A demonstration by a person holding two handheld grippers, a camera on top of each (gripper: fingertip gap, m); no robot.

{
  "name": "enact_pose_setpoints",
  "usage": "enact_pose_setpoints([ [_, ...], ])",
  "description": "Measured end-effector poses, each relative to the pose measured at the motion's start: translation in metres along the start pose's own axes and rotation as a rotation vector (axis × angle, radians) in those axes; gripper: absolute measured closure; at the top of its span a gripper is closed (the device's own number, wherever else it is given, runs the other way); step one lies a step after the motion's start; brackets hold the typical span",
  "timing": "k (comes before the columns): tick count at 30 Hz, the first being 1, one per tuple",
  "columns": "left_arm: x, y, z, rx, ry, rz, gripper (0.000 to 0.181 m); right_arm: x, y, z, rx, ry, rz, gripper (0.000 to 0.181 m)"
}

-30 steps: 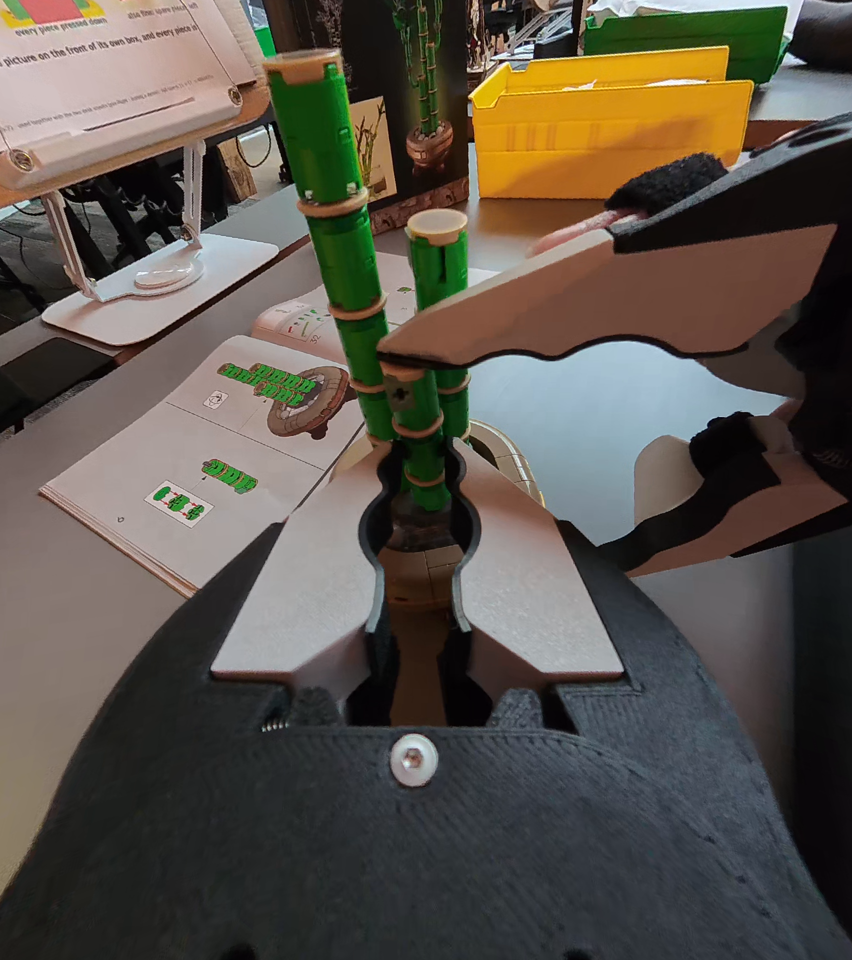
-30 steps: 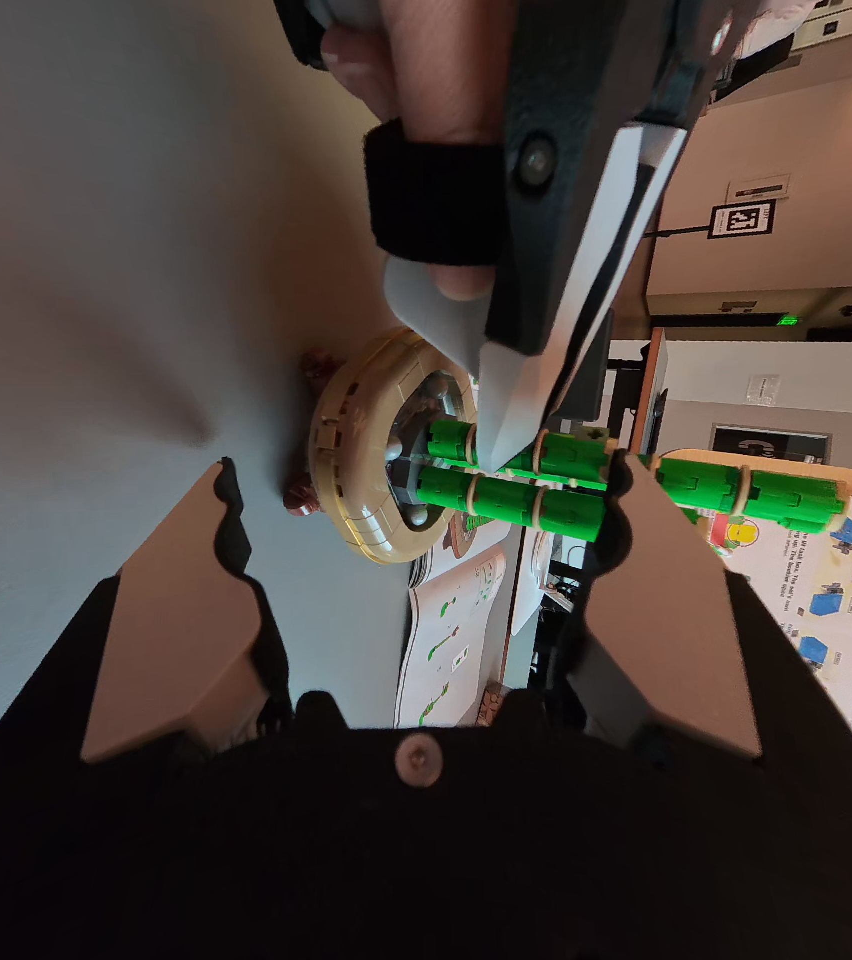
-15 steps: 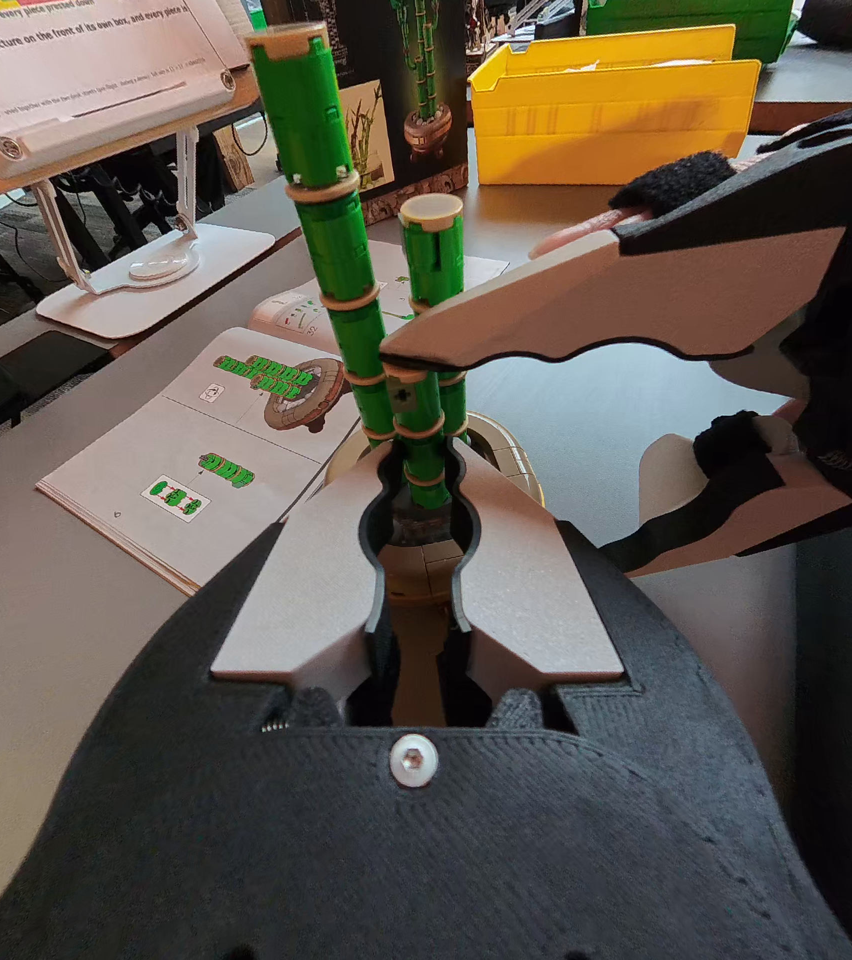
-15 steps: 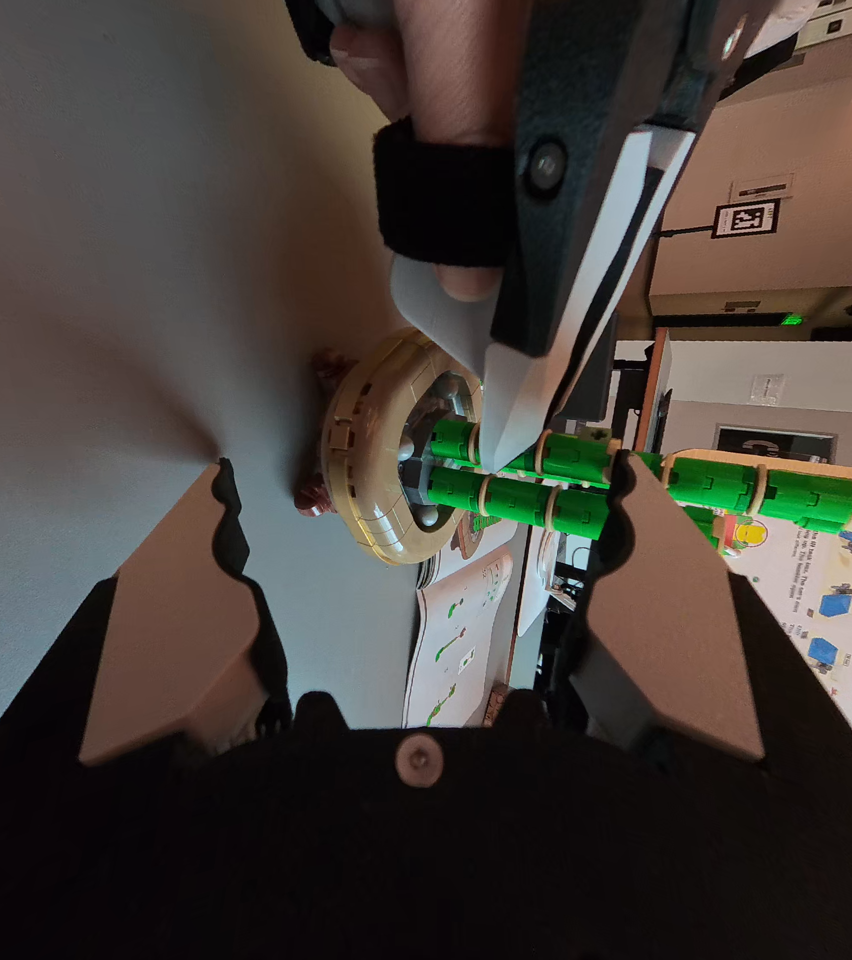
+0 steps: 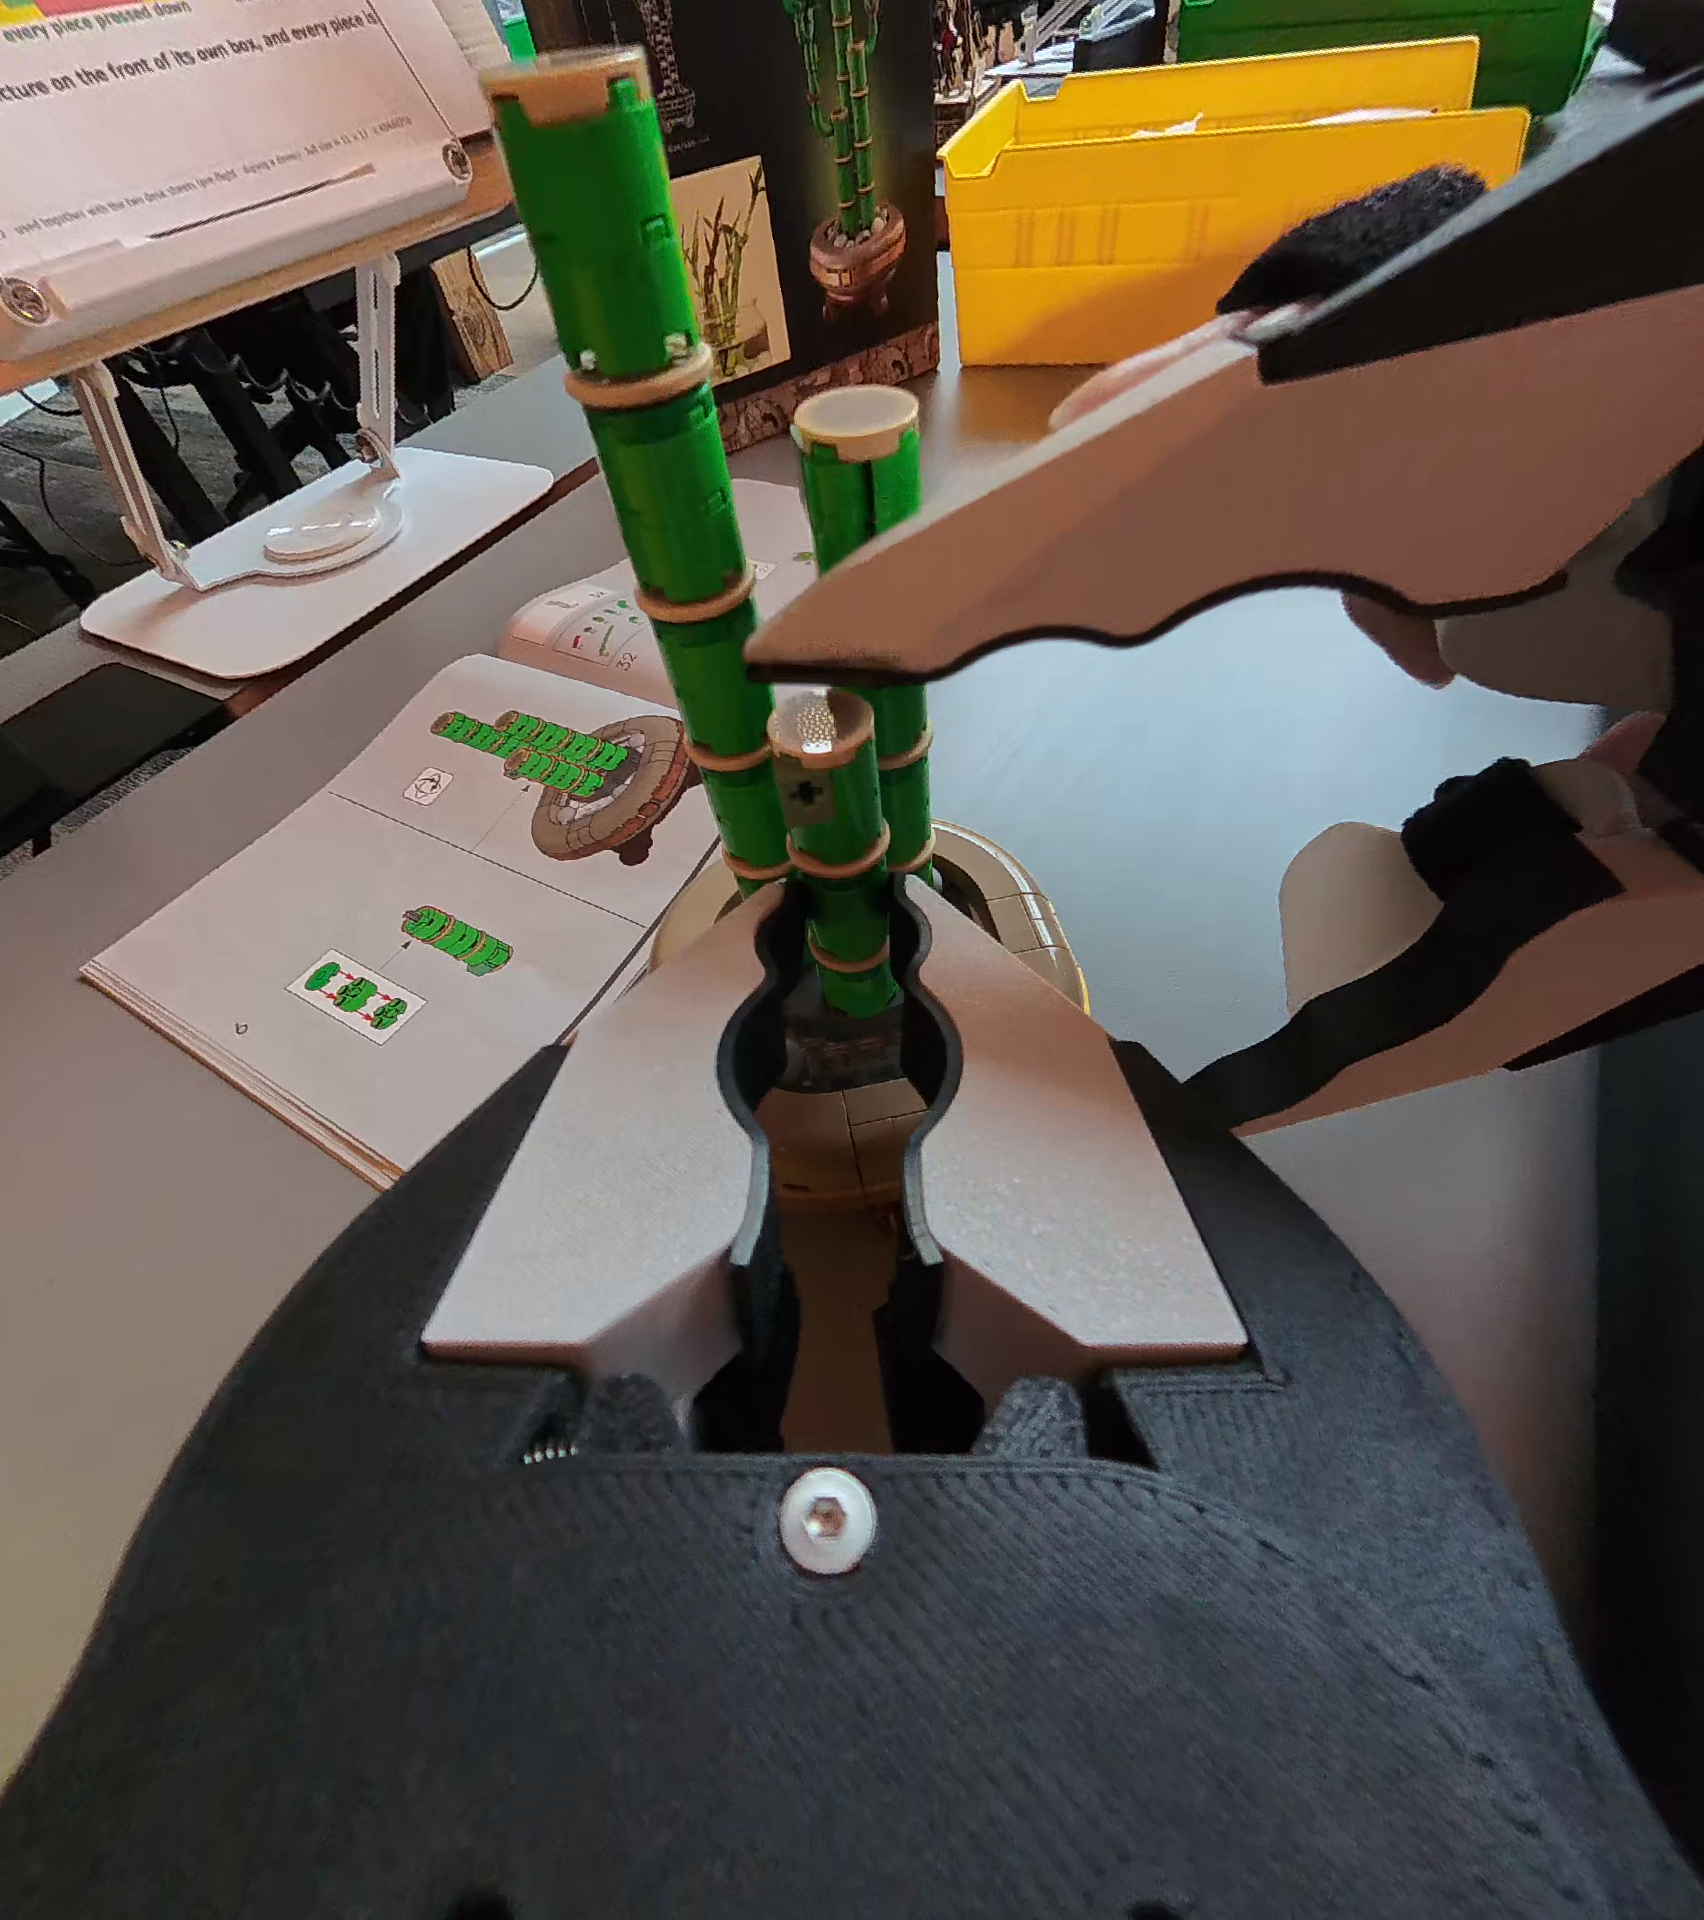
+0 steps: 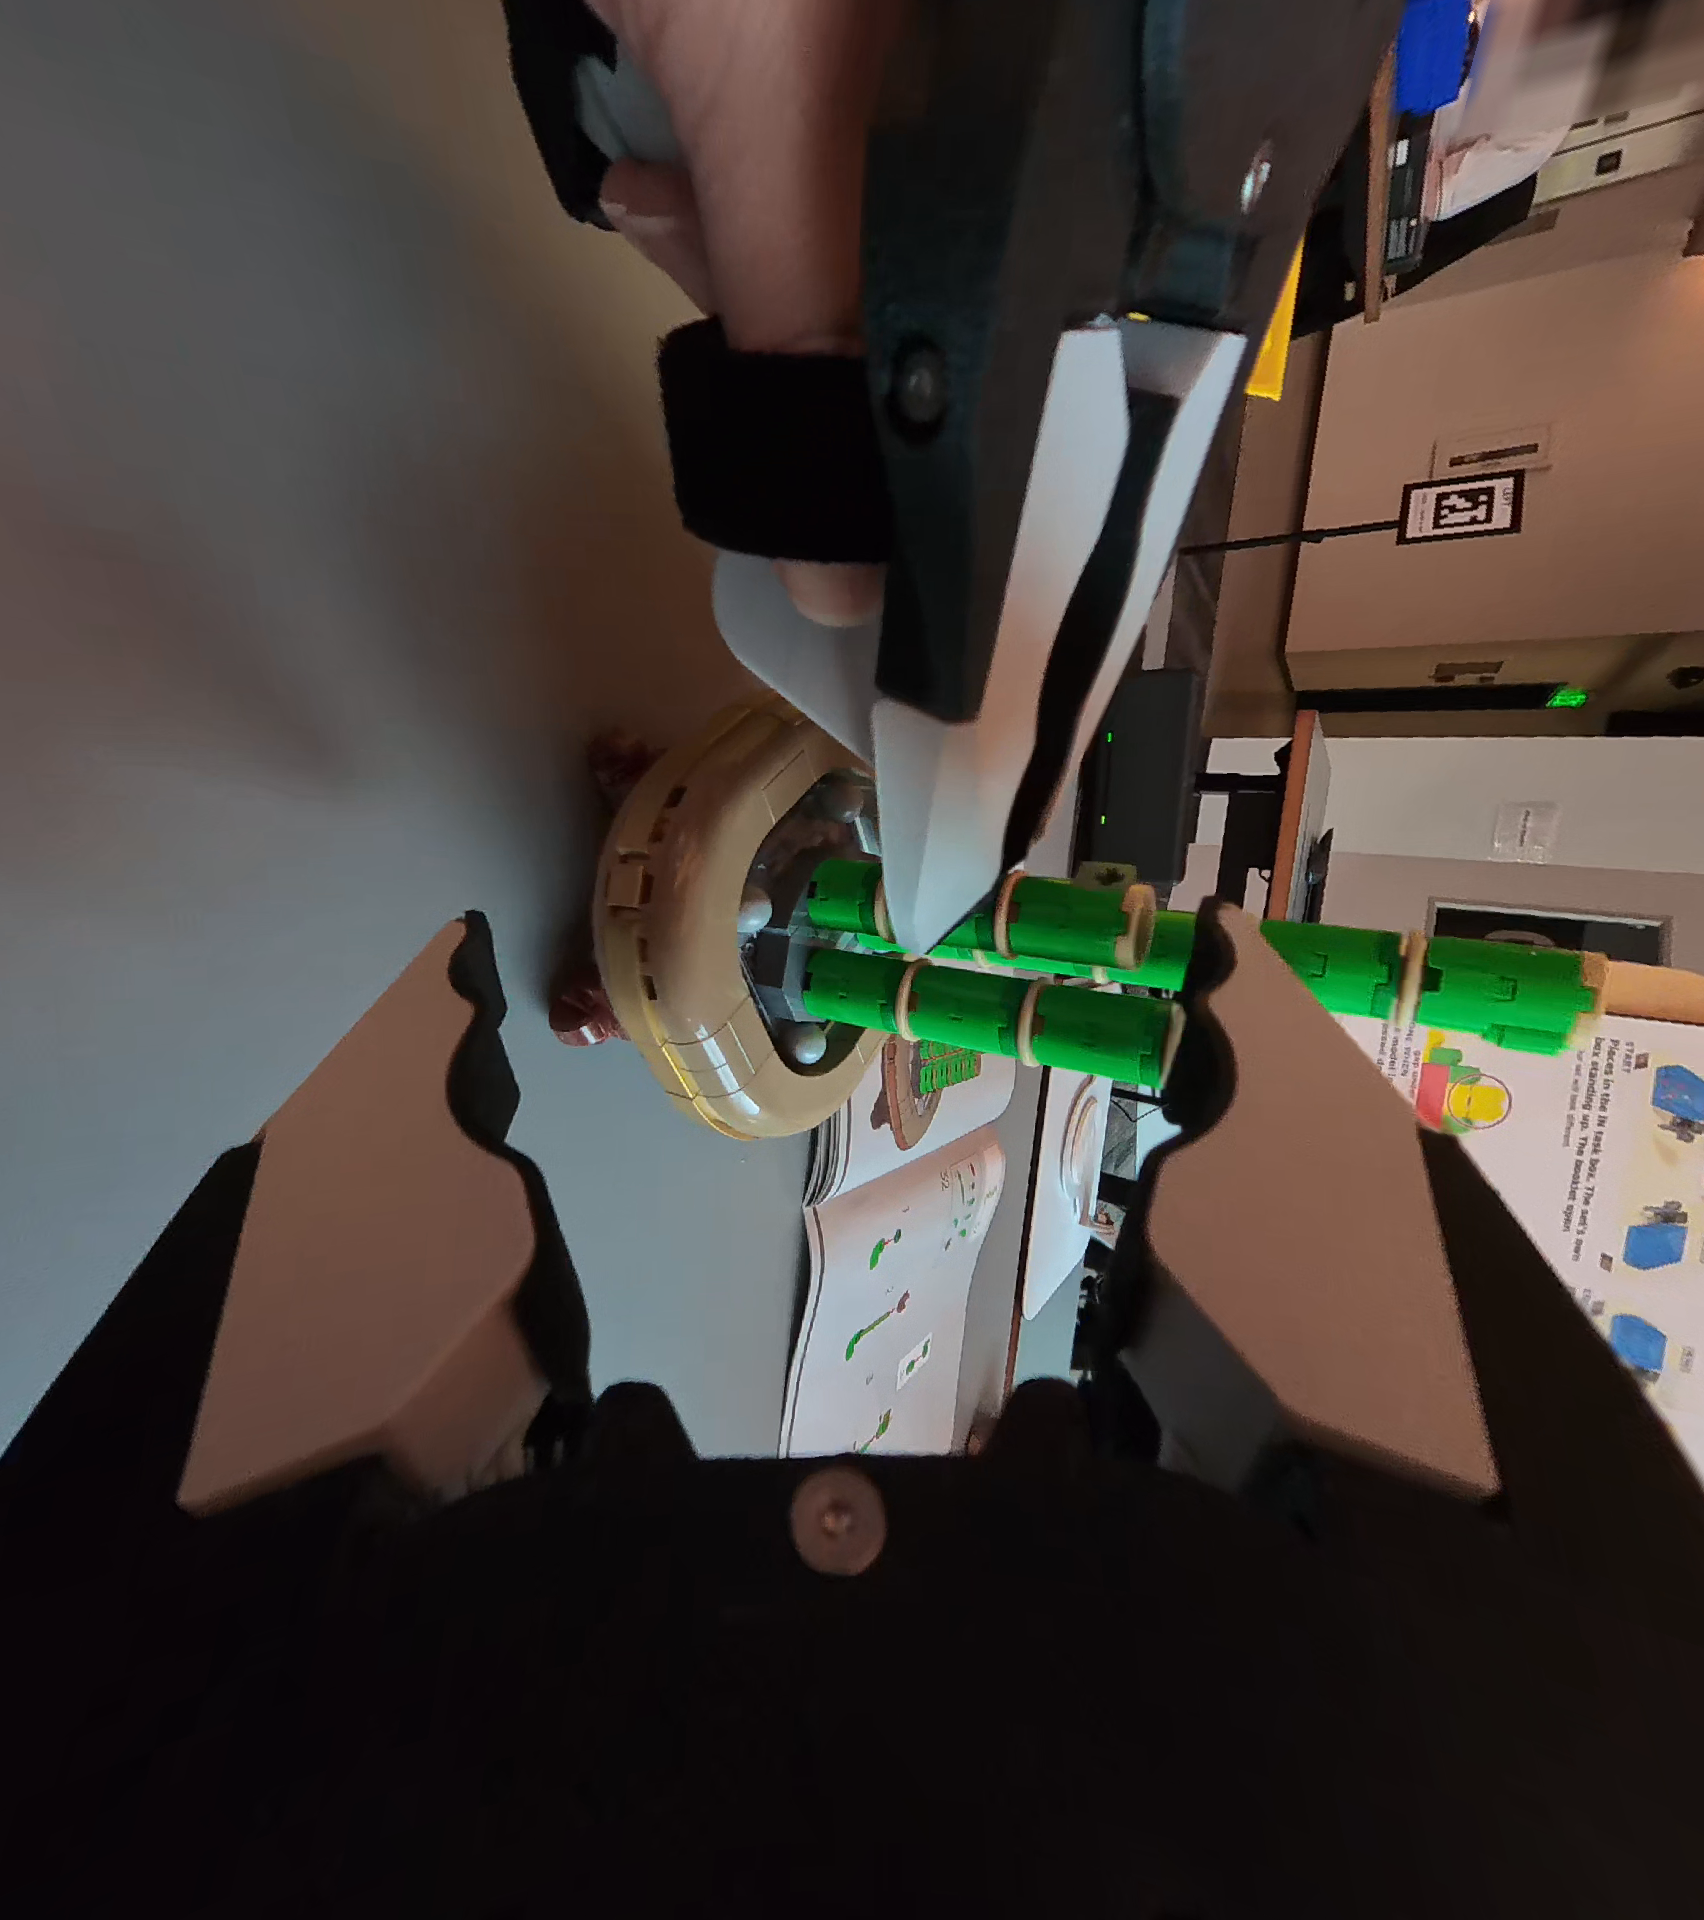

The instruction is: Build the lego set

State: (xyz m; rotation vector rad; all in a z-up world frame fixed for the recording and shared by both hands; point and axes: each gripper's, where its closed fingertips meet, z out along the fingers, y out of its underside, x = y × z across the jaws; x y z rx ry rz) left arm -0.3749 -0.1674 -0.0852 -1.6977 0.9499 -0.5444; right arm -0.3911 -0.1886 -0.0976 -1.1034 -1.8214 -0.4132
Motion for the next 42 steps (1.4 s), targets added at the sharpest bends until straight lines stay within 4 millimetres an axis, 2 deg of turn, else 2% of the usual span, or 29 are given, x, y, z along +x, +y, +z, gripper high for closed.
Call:
enact_pose_setpoints([
  [18,0.0000,-0.0001,0.0002,-0.002,0.001,-0.002,0.167,-0.0027,-0.0010,-0.0007,-0.013,-0.025,-0.047,0.061],
  [28,0.0002,-0.0001,0.0002,-0.001,0.002,-0.006,0.166,-0.0079,0.0031,0.0031,-0.034,0.000,-0.094,0.053],
  [30,0.0002,-0.0002,0.0002,-0.001,0.002,-0.007,0.167,-0.0079,0.0013,0.0030,-0.022,-0.002,-0.070,0.053],
  [33,0.0003,-0.0002,0.0003,0.000,-0.001,-0.005,0.167,-0.0033,-0.0028,0.0002,0.010,-0.002,-0.013,0.063],
  [42,0.0002,-0.0002,0.0002,-0.002,0.000,-0.004,0.166,-0.0036,0.0030,0.0043,-0.036,0.009,-0.036,0.057],
])
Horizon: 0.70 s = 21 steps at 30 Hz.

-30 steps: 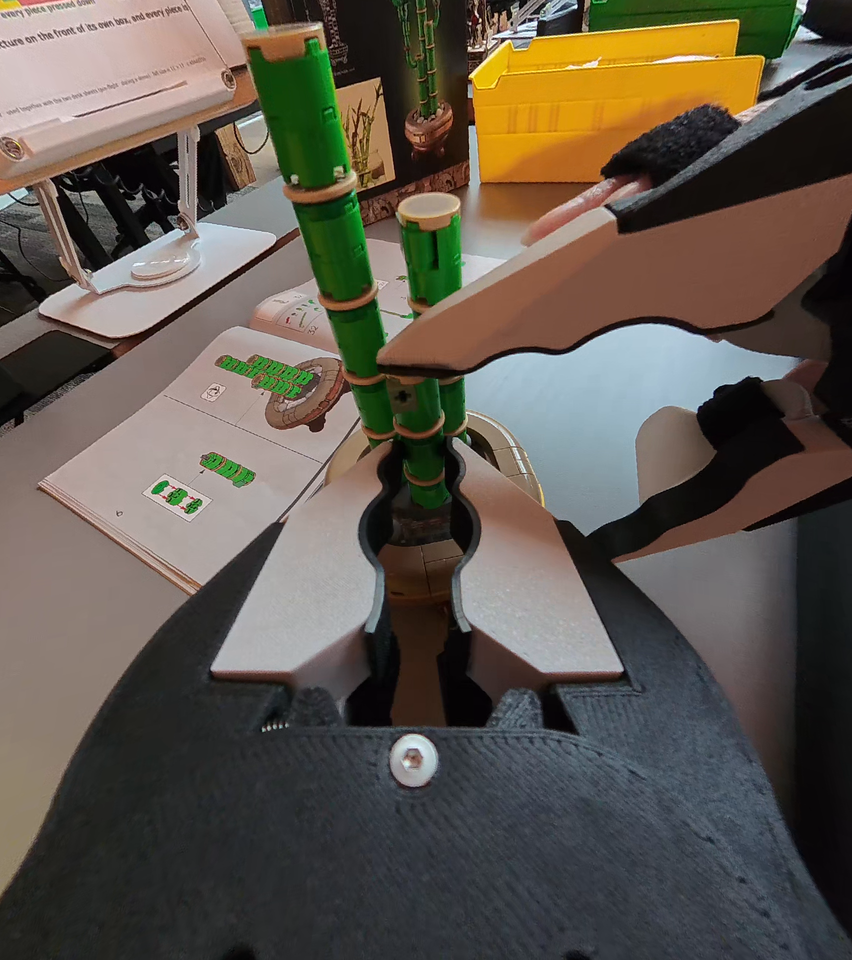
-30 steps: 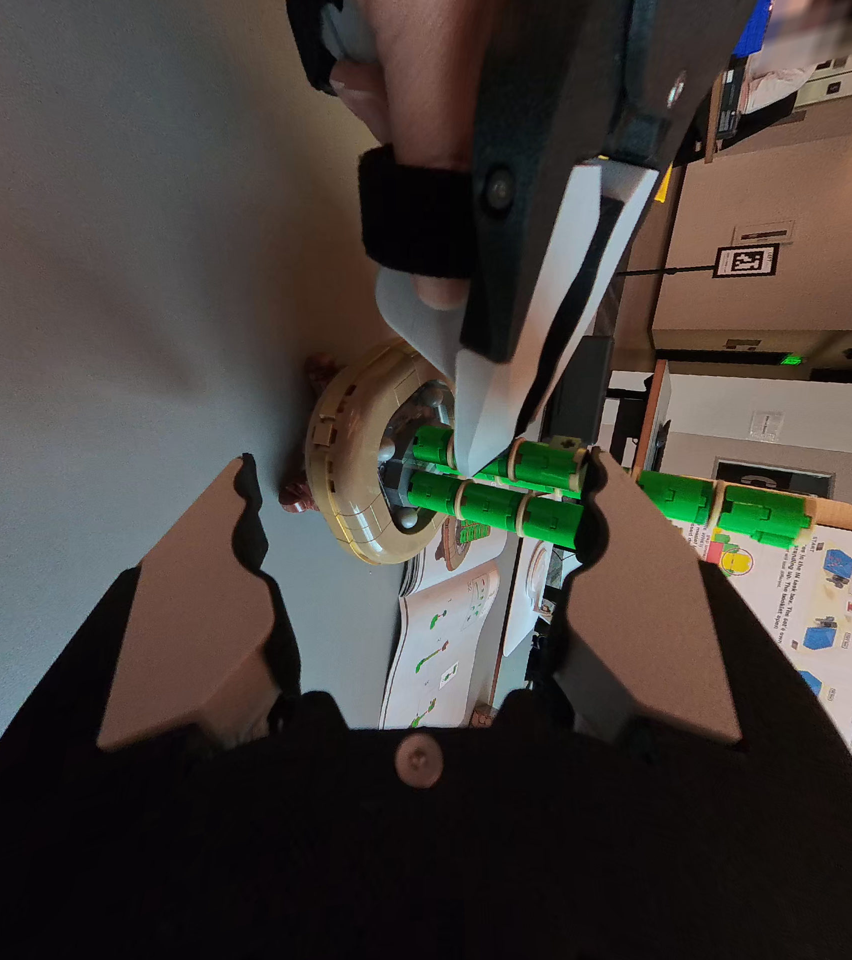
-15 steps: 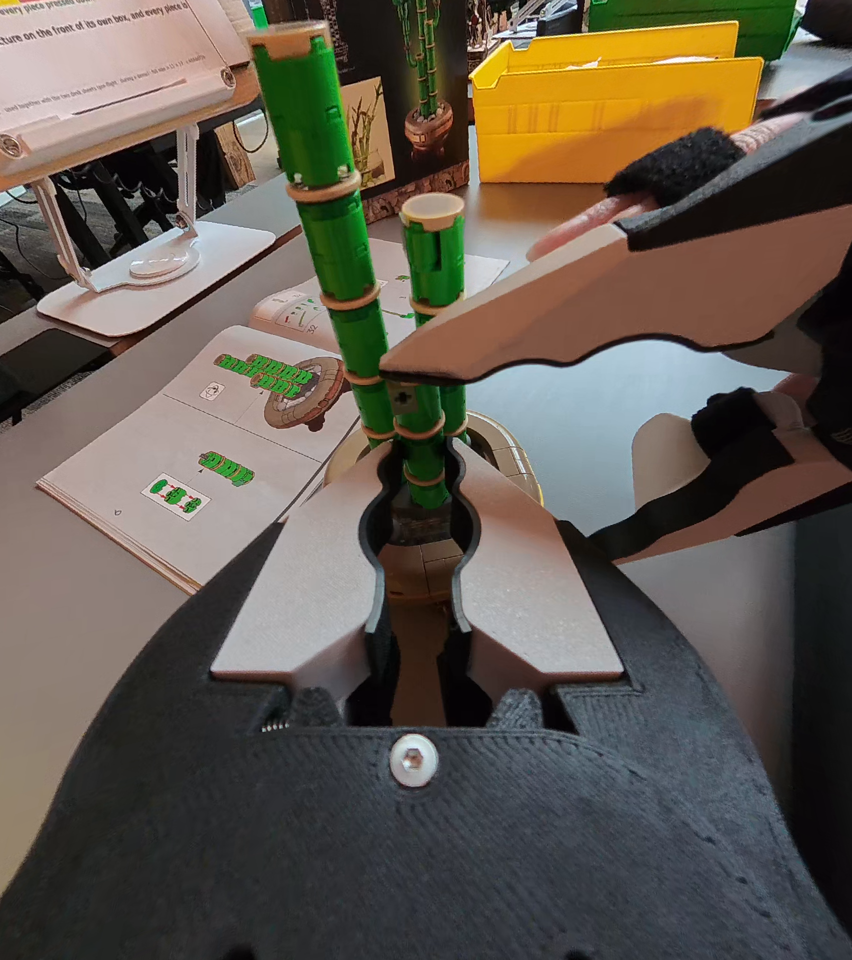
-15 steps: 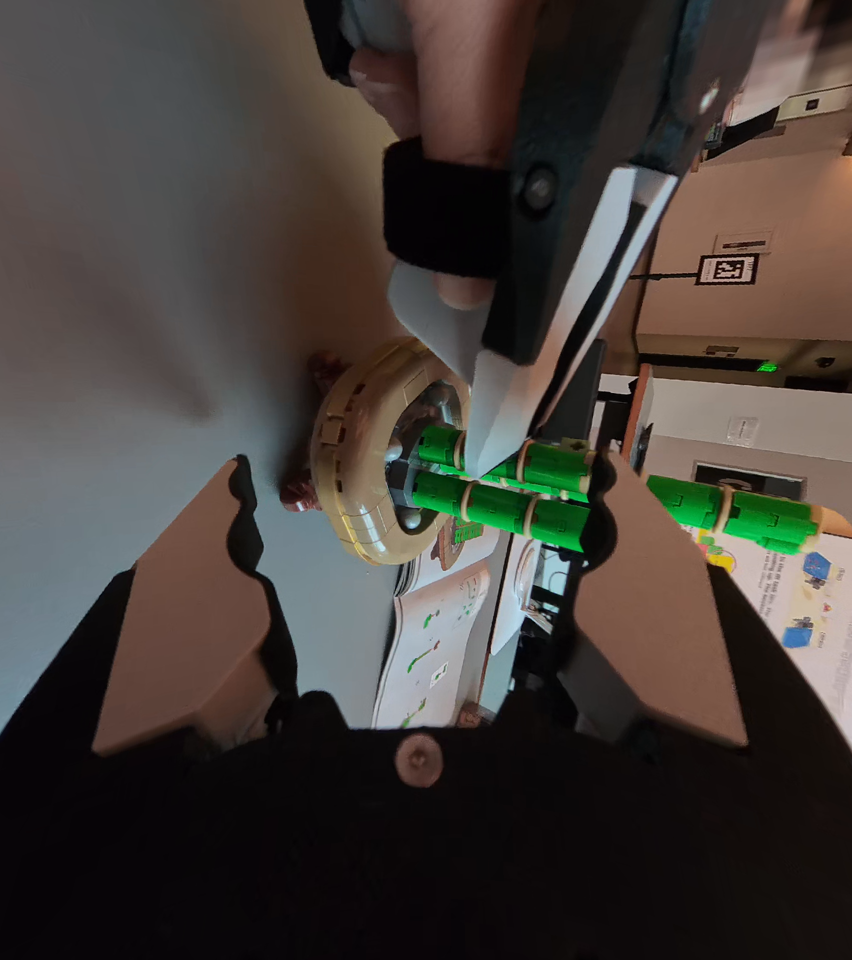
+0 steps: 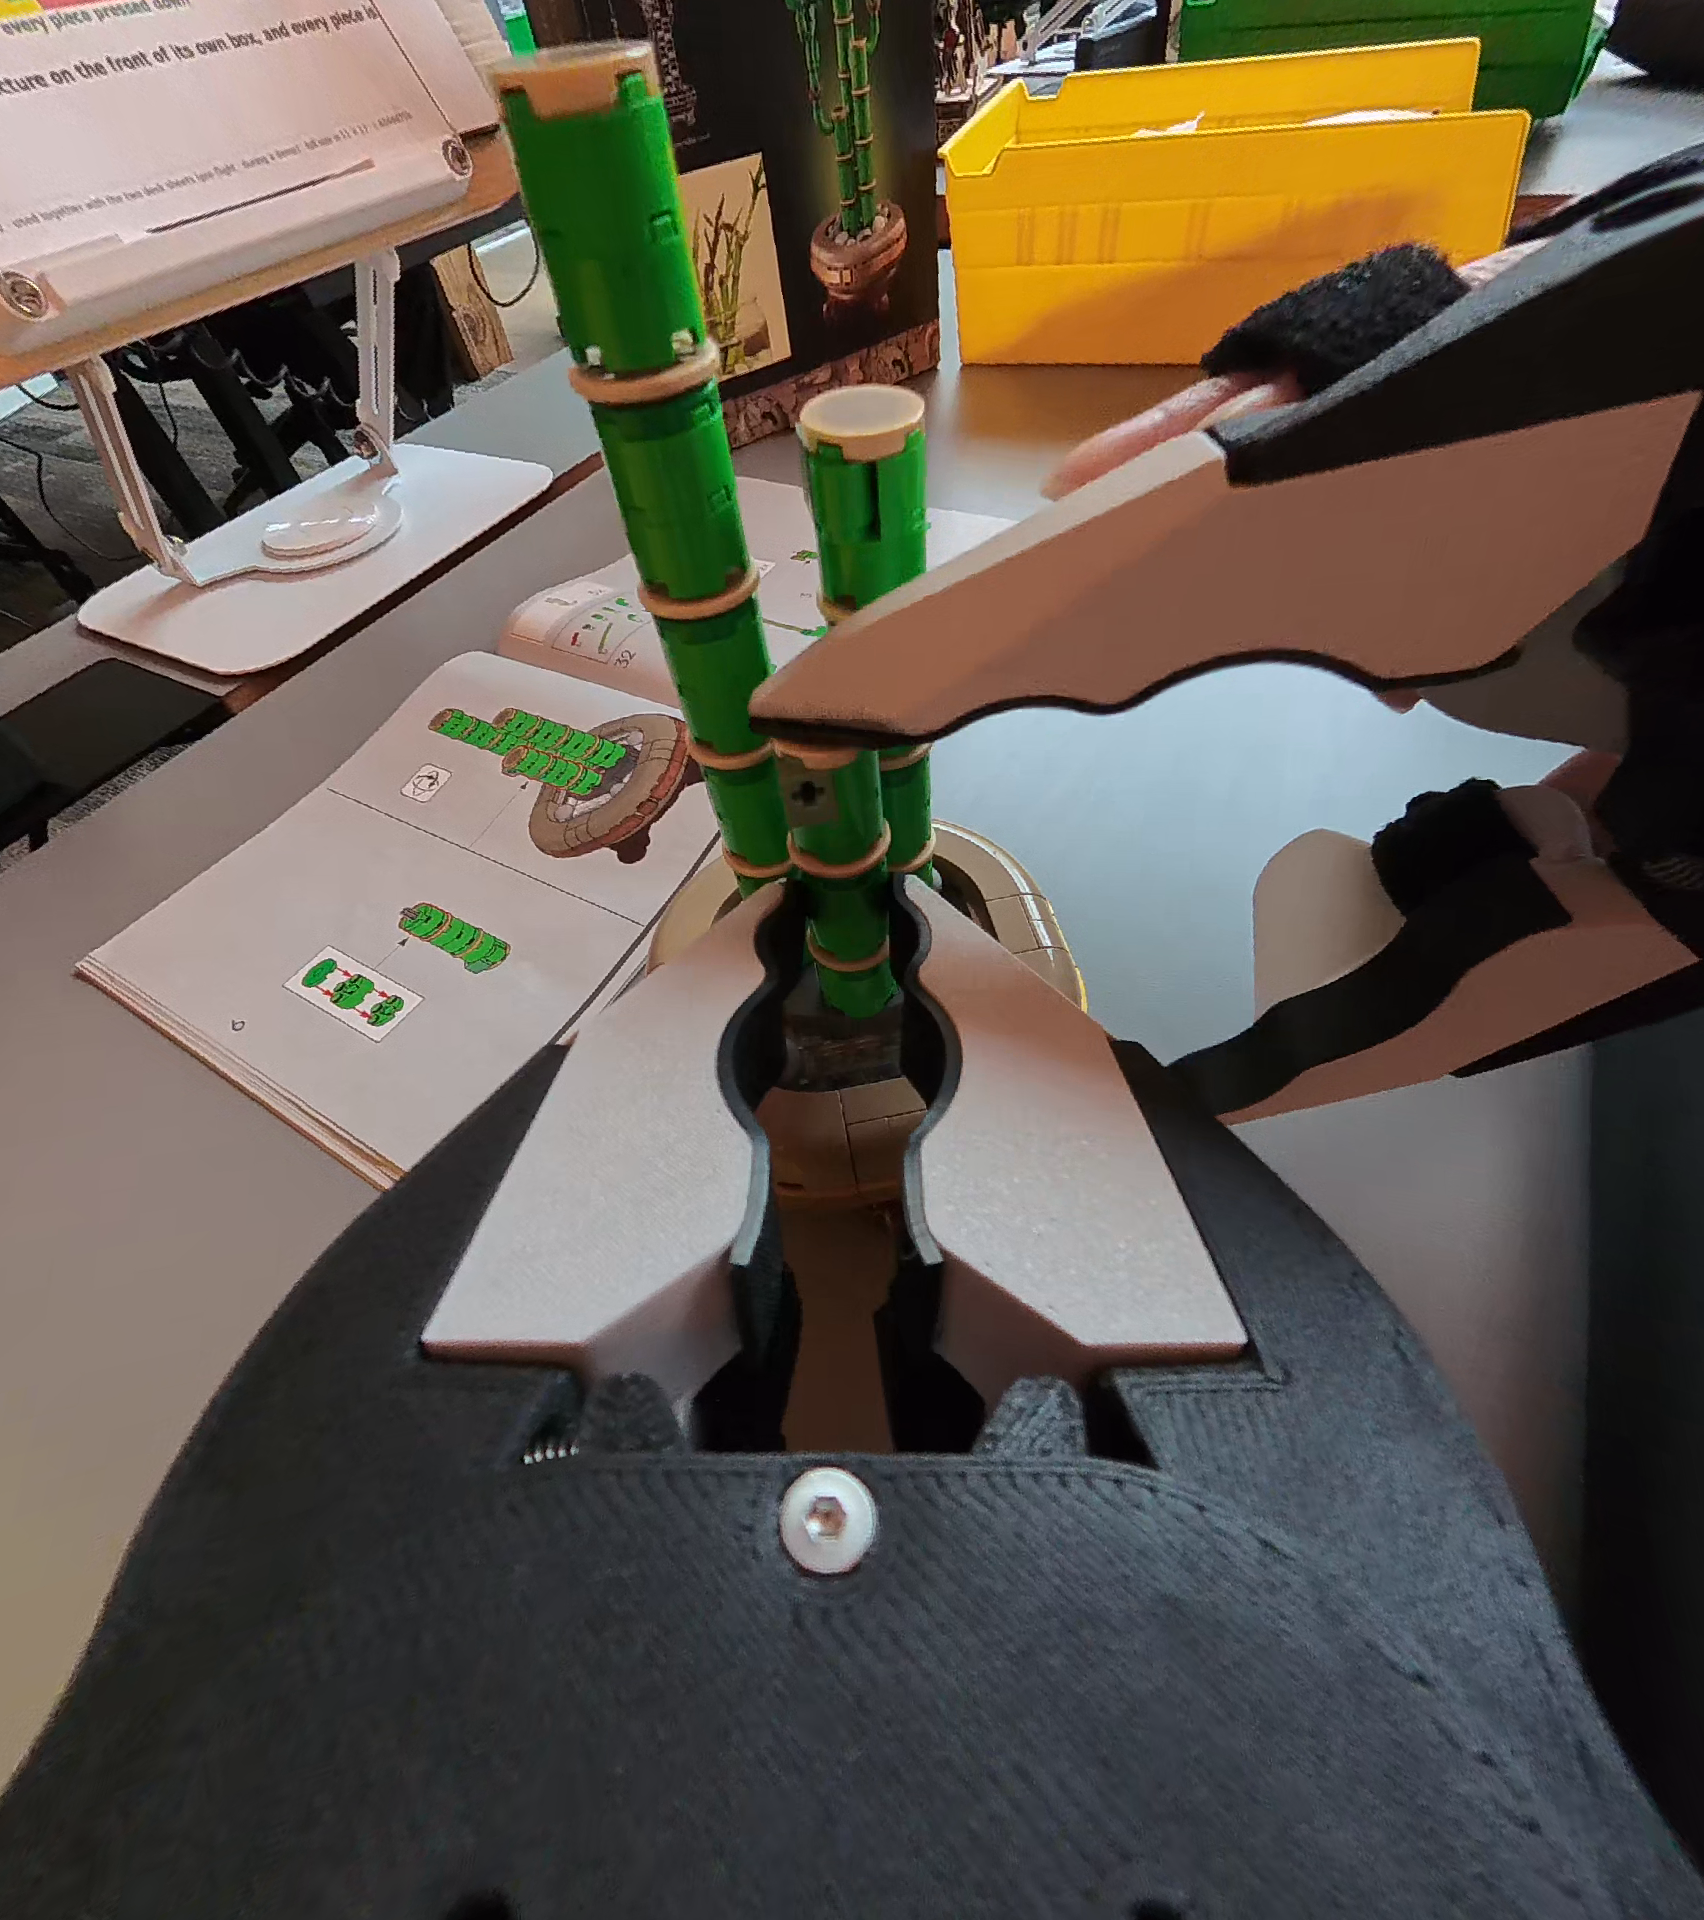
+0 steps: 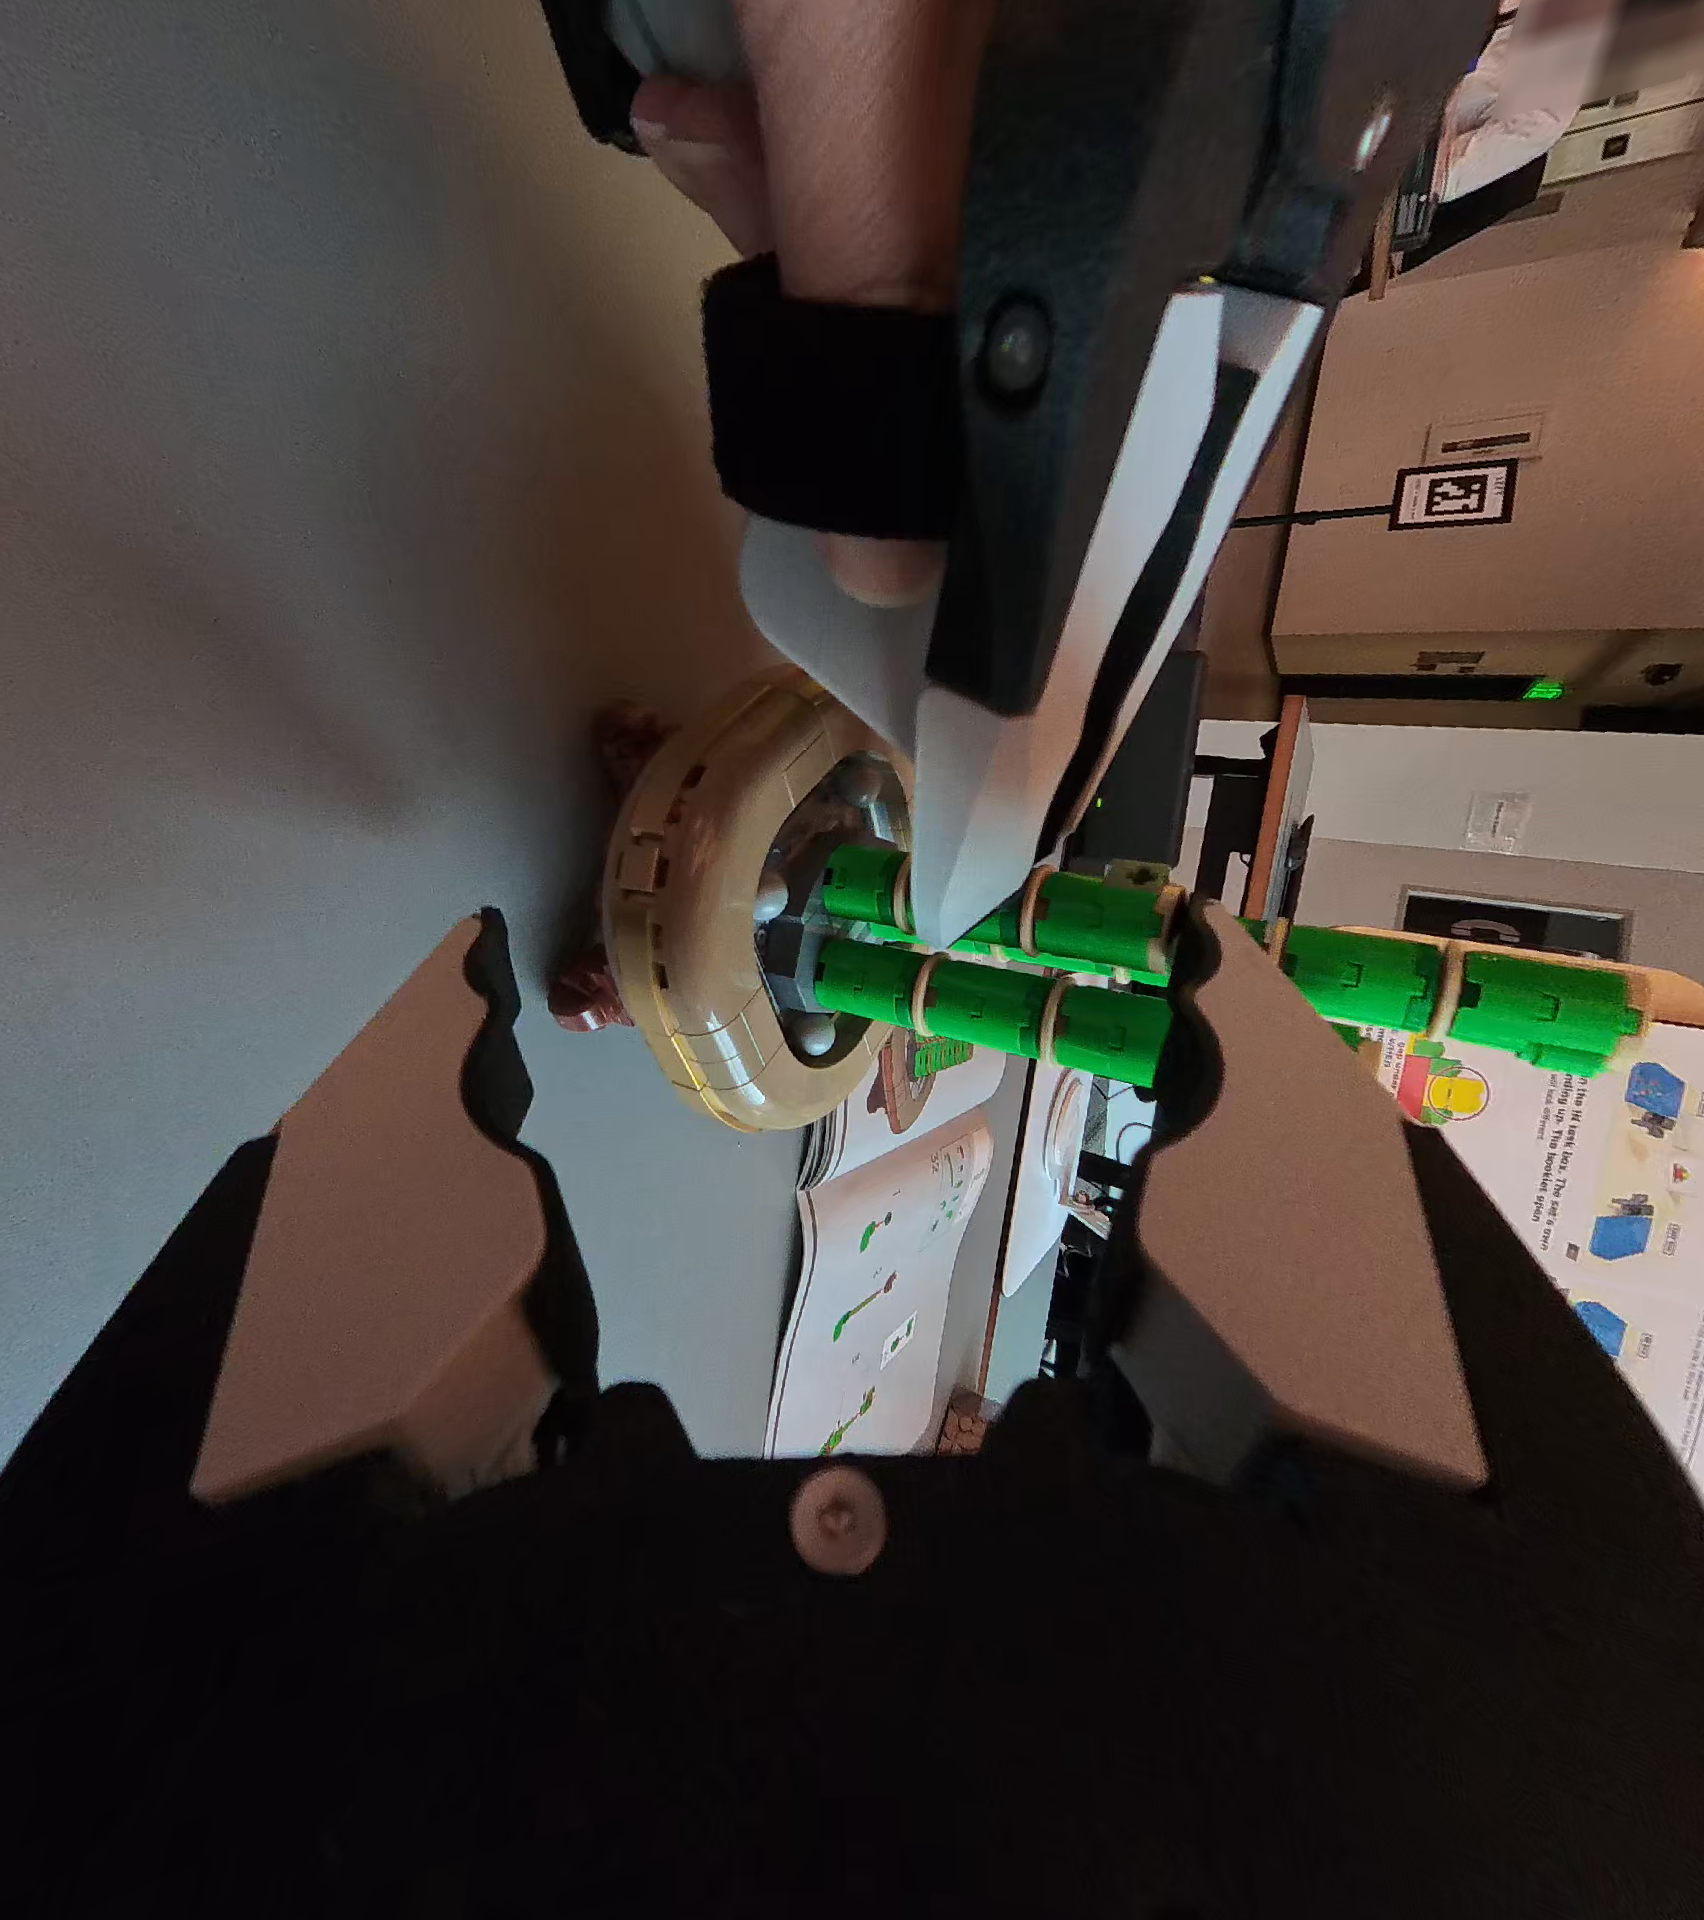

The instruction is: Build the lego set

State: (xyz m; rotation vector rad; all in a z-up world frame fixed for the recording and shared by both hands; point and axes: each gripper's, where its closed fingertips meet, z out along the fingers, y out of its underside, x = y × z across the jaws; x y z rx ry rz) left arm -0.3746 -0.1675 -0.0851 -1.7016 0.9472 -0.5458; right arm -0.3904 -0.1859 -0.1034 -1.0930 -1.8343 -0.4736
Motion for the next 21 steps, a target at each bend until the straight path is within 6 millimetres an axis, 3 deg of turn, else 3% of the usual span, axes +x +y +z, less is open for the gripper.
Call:
enact_pose_setpoints([
  [21,0.0002,0.0000,-0.0003,0.006,0.004,-0.011,0.167,-0.0035,-0.0020,-0.0033,-0.008,0.044,0.062,0.054],
])
